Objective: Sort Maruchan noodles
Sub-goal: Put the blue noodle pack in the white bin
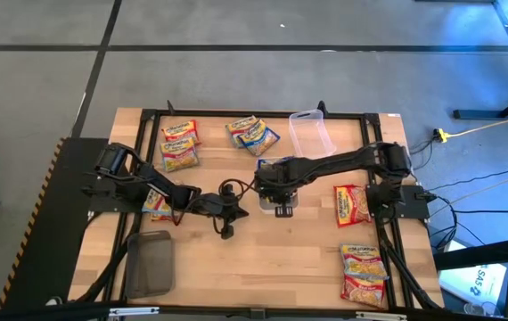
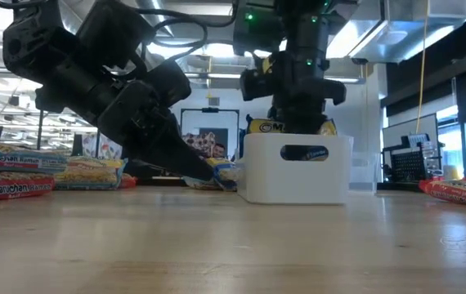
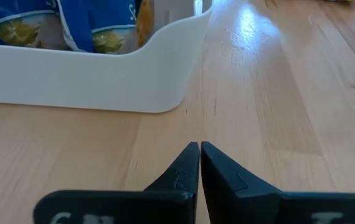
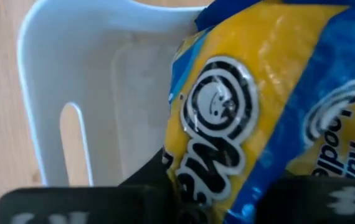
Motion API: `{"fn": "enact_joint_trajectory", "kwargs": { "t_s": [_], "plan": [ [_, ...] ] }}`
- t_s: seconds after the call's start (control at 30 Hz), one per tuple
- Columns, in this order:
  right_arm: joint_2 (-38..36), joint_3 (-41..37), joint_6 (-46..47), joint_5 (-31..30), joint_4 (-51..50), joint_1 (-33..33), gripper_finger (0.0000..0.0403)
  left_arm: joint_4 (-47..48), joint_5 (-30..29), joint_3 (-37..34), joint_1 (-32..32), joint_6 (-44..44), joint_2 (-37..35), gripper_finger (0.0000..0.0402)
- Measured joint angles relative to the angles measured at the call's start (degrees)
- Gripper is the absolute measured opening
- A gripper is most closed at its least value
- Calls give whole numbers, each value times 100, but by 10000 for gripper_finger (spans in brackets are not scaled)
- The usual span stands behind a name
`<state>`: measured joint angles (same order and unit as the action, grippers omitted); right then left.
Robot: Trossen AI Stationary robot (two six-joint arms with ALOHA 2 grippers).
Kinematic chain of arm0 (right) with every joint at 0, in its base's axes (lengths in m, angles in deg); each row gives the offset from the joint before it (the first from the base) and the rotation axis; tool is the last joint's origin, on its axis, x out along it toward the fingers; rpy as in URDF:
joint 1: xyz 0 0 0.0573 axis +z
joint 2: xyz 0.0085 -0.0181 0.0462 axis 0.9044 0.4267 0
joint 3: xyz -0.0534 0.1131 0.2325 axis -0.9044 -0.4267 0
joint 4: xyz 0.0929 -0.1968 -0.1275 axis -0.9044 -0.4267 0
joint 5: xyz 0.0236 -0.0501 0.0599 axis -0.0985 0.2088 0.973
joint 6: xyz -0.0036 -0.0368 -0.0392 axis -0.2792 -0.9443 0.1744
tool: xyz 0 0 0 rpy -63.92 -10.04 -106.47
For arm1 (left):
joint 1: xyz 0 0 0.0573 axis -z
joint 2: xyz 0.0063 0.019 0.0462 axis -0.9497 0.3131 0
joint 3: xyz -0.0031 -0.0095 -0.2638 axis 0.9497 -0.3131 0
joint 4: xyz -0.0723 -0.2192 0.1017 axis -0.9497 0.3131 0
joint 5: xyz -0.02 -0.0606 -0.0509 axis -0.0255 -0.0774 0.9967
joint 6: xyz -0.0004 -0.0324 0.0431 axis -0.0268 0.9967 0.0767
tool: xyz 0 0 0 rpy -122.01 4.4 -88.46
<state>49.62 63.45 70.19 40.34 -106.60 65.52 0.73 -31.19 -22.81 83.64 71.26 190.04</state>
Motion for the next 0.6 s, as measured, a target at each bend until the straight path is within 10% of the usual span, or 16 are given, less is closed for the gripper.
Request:
{"fn": "enact_joint_trajectory", "kwargs": {
  "t_s": [0.3, 0.6],
  "plan": [
    [35, 695, 97, -18, -832, -4, 182, -31, -2, 0, 2, -9, 0, 12],
    [18, 782, -60, -1303, -1035, -7, 193, -26, -4, 0, 2, -7, 0, 12]
  ]
}}
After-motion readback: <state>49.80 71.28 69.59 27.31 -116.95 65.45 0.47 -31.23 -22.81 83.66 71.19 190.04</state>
